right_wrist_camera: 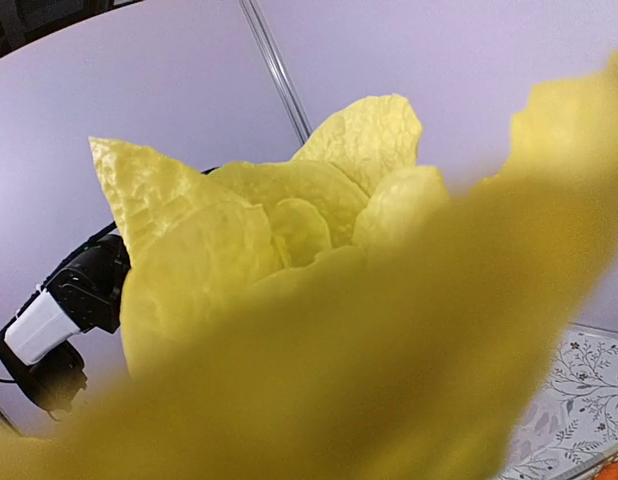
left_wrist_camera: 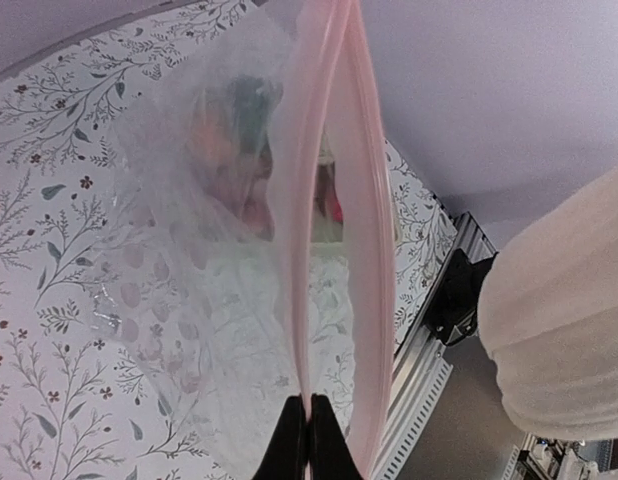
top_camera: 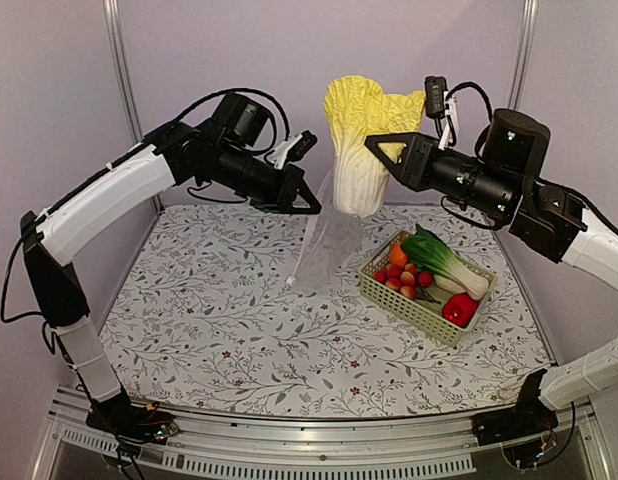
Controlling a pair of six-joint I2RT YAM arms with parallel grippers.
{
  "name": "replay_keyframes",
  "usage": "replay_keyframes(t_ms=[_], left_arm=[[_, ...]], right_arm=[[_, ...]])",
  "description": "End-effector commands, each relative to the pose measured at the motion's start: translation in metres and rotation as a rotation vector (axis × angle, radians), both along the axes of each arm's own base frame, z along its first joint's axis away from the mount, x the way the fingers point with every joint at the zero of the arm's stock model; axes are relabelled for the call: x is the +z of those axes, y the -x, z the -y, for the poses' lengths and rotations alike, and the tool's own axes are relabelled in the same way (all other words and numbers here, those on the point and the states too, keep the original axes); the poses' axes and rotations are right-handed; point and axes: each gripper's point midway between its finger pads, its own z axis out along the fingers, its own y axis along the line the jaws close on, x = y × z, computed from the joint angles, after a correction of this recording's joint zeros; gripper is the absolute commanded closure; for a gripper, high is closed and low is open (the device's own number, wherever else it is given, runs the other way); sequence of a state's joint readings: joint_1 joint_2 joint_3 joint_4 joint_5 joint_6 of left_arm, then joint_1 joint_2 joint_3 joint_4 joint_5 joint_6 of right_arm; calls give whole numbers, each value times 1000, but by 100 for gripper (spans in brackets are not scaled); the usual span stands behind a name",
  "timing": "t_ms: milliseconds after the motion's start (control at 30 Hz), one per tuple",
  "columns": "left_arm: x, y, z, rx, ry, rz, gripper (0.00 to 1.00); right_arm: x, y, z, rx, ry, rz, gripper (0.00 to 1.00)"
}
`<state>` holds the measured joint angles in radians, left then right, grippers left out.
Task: Place the food in the zip-top bag and seal the zipper
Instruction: Place the fake vegetable in the zipper food storage bag.
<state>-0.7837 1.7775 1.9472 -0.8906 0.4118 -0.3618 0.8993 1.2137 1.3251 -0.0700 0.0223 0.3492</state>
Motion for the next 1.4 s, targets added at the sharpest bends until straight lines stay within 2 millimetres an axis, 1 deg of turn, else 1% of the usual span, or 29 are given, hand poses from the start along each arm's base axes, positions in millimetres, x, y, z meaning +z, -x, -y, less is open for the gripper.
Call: replay_keyframes(t_ms=[0, 33, 133, 267, 600, 767, 933, 1100, 1200, 1367], left_arm=[[-12, 4, 17, -24, 13, -31, 100], [-12, 4, 18, -26, 15, -31, 100], [-15, 6, 22, -32, 20, -38, 100], [-16, 8, 26, -39, 27, -47, 100], [-2, 14, 32, -43, 129, -63, 100], [6, 13, 30, -28, 163, -50, 100], [17, 11, 25, -10, 207, -35, 100], [8, 3, 19, 13, 194, -50, 100], [9, 3, 17, 14, 197, -50, 100], [14, 3, 13, 22, 206, -40, 100]], right_arm=[[34, 5, -15, 46, -175, 59, 100], [31, 3, -18, 49, -193, 48, 100], [33, 0, -23, 58, -249, 35, 100], [30, -4, -26, 48, -279, 25, 100], [-5, -25, -24, -64, -255, -7, 100], [-23, -34, -14, -145, -221, -21, 100], [-40, -38, -3, -204, -187, -34, 100], [-31, -31, 11, -221, -211, -21, 100], [-26, -30, 20, -249, -209, -3, 100], [-33, -35, 23, -289, -157, 14, 100]])
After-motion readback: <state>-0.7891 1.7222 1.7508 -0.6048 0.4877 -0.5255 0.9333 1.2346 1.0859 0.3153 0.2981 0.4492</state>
